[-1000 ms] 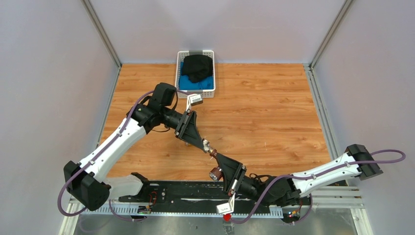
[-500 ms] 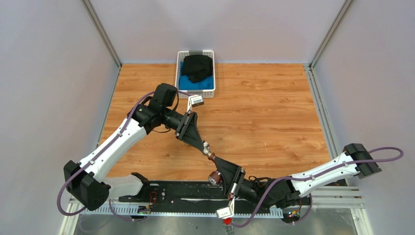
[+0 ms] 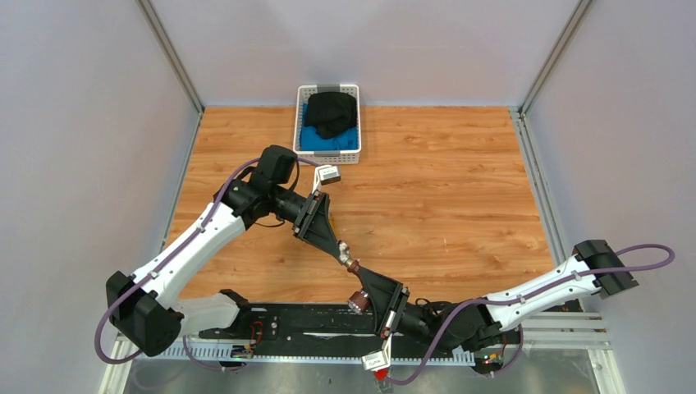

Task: Install the water faucets
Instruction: Install the water faucet onto the adaptor.

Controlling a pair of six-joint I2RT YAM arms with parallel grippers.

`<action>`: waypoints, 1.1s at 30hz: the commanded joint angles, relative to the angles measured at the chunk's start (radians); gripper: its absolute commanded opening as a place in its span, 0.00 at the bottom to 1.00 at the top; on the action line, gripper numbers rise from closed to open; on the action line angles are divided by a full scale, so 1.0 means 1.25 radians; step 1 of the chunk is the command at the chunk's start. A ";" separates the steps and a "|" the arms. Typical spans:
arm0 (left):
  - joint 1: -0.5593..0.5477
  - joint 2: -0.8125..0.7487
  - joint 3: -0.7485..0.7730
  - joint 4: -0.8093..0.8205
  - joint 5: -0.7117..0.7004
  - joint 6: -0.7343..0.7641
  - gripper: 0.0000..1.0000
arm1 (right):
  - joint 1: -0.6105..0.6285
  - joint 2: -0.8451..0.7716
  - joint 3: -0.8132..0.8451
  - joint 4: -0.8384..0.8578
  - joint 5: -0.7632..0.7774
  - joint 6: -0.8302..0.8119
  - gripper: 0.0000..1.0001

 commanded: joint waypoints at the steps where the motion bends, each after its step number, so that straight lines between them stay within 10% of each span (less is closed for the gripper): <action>1: -0.021 -0.010 -0.007 -0.012 -0.003 -0.006 0.00 | 0.000 -0.005 0.012 0.084 -0.007 -0.049 0.00; 33: -0.021 -0.004 -0.018 -0.033 -0.027 0.017 0.00 | 0.001 0.038 0.029 0.199 0.010 -0.098 0.00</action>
